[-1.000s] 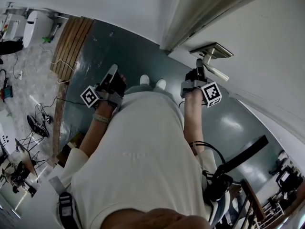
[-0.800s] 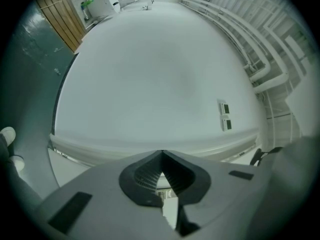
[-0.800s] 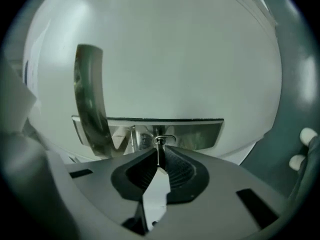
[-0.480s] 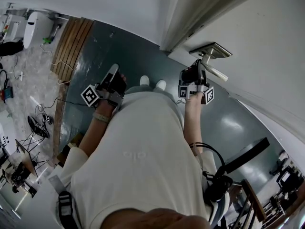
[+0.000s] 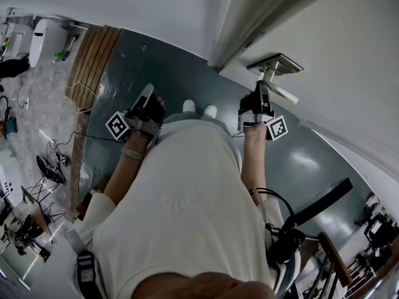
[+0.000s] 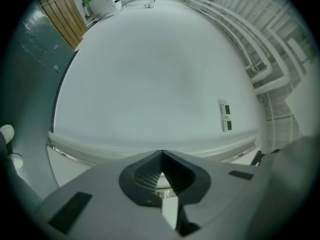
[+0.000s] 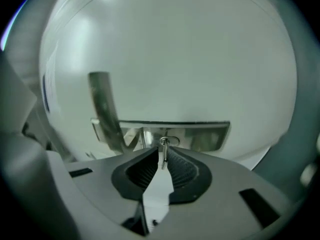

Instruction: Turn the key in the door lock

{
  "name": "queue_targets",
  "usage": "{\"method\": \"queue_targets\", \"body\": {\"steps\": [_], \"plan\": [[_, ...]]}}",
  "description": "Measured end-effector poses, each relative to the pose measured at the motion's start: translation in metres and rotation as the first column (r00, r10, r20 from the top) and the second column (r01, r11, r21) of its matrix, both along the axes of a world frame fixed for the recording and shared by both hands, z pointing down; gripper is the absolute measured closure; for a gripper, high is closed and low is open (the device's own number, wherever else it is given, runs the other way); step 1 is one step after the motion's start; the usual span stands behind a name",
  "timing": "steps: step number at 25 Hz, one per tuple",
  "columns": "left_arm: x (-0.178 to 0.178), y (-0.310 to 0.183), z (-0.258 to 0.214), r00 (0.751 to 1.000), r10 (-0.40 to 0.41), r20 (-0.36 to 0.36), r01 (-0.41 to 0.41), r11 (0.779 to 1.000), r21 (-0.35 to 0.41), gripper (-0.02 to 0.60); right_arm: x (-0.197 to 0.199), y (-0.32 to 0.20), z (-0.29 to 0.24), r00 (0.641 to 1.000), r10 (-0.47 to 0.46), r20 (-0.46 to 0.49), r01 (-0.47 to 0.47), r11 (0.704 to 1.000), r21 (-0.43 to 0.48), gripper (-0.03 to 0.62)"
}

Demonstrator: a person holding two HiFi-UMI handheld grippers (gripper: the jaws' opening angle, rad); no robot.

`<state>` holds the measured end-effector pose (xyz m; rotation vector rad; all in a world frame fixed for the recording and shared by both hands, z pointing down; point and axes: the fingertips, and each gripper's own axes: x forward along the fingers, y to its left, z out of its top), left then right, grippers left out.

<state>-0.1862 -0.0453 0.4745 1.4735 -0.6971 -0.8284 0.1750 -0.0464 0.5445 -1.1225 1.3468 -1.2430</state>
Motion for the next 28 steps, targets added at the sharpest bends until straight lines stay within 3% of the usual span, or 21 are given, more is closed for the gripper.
{"method": "queue_targets", "body": {"steps": [1,2,3,4,5,6,7,8,9,10,11,13,17,28], "plan": [[-0.001,-0.001,0.000,1.000,-0.002,-0.002,0.002,1.000,-0.001,0.574,0.001,0.006,-0.004,0.982,-0.023,-0.188,0.015,0.999,-0.043,0.551],[-0.003,-0.001,0.001,1.000,-0.005,-0.004,0.005,1.000,-0.002,0.574,0.001,0.012,-0.008,0.912,-0.056,-0.407,0.024,0.996,-0.084,0.551],[-0.004,-0.002,0.002,1.000,-0.008,-0.006,0.008,1.000,-0.004,0.574,0.000,0.017,-0.012,0.769,-0.100,-0.632,0.029,0.992,-0.122,0.551],[-0.005,-0.003,0.003,1.000,-0.010,-0.008,0.010,1.000,-0.005,0.574,-0.002,0.021,-0.014,0.549,-0.149,-0.823,0.024,0.986,-0.162,0.551],[-0.005,-0.003,0.004,1.000,-0.010,-0.010,0.010,1.000,-0.006,0.574,-0.006,0.023,-0.014,0.285,-0.191,-0.939,0.005,0.980,-0.198,0.551],[-0.005,-0.004,0.006,1.000,-0.009,-0.011,0.009,1.000,-0.008,0.574,-0.011,0.024,-0.015,0.028,-0.219,-0.975,-0.019,0.976,-0.219,0.551],[-0.004,-0.004,0.006,1.000,-0.008,-0.013,0.008,1.000,-0.009,0.574,-0.017,0.023,-0.017,-0.183,-0.231,-0.956,-0.037,0.973,-0.228,0.551],[-0.004,-0.004,0.006,1.000,-0.008,-0.014,0.007,1.000,-0.011,0.574,-0.023,0.022,-0.017,-0.343,-0.237,-0.909,-0.049,0.971,-0.235,0.551],[-0.005,-0.004,0.005,1.000,-0.008,-0.015,0.007,1.000,-0.011,0.574,-0.028,0.020,-0.015,-0.460,-0.243,-0.854,-0.059,0.968,-0.244,0.551],[-0.006,-0.002,0.005,1.000,-0.009,-0.016,0.009,1.000,-0.011,0.574,-0.032,0.018,-0.013,-0.544,-0.248,-0.802,-0.068,0.965,-0.252,0.551],[-0.007,-0.001,0.004,1.000,-0.012,-0.017,0.012,1.000,-0.012,0.574,-0.035,0.016,-0.010,-0.606,-0.251,-0.755,-0.078,0.963,-0.258,0.551],[-0.009,0.000,0.004,1.000,-0.021,-0.021,0.021,1.000,-0.014,0.574,-0.035,0.010,-0.004,-0.683,-0.257,-0.684,-0.101,0.960,-0.259,0.551],[-0.011,0.002,0.009,0.999,-0.036,-0.021,0.035,0.999,-0.017,0.574,-0.029,0.001,0.004,-0.737,-0.262,-0.623,-0.130,0.959,-0.251,0.549],[-0.009,0.009,0.014,0.999,-0.034,-0.019,0.034,0.999,-0.022,0.574,-0.024,-0.020,0.010,-0.728,-0.283,-0.624,-0.197,0.959,-0.205,0.534]]}}
